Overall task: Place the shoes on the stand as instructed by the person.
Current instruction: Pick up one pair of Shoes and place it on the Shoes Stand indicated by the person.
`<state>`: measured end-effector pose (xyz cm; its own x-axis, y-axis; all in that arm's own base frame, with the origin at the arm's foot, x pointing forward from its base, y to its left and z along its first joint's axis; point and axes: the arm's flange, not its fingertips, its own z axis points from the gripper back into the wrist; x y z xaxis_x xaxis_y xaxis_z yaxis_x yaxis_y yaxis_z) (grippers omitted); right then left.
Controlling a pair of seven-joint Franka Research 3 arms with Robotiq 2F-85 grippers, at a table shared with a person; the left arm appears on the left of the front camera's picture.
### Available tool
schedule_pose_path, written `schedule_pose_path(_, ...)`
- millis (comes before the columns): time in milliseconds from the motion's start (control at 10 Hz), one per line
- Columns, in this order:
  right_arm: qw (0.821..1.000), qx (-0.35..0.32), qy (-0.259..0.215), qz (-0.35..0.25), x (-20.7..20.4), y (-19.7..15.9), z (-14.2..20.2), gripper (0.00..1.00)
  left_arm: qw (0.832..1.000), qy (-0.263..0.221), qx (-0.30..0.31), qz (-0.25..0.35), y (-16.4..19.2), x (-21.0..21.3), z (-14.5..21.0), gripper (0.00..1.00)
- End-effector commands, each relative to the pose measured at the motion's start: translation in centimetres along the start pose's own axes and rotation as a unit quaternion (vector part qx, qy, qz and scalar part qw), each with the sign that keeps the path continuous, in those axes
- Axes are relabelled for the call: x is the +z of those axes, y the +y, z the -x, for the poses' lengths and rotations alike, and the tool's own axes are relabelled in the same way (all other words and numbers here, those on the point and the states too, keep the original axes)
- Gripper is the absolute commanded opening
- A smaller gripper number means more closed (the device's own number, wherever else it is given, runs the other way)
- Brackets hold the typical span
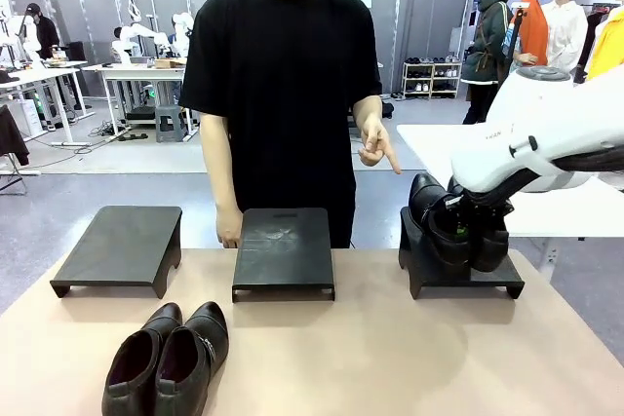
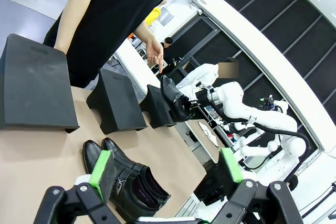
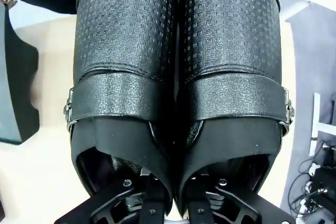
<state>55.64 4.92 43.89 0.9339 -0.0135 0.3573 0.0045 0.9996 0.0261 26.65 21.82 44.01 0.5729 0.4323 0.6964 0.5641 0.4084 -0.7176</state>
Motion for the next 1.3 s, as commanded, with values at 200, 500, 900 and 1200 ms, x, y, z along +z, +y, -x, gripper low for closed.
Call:
schedule_pose_path(200, 0.999, -0.011, -0.040, 0.011, -1.4, 0.4, -1.4, 0.09, 1.000, 0.003, -0.006, 0.007, 0.0, 0.1, 0.0, 1.00)
schedule_pose_path(500, 0.999, -0.001, -0.043, 0.011, -2.7, 0.2, -1.4, 0.09, 1.000, 0.003, -0.006, 0.007, 0.0, 0.1, 0.0, 1.00)
schedule_pose_path(900, 0.999, -0.002, -0.048, 0.007, -3.5, -0.3, -1.6, 0.09, 1.000, 0.003, -0.006, 0.007, 0.0, 0.1, 0.0, 1.00)
schedule_pose_path(1200, 0.999, -0.006, -0.049, 0.004, -4.1, -0.8, -1.6, 0.09, 1.000, 0.003, -0.006, 0.007, 0.0, 0.1, 0.0, 1.00)
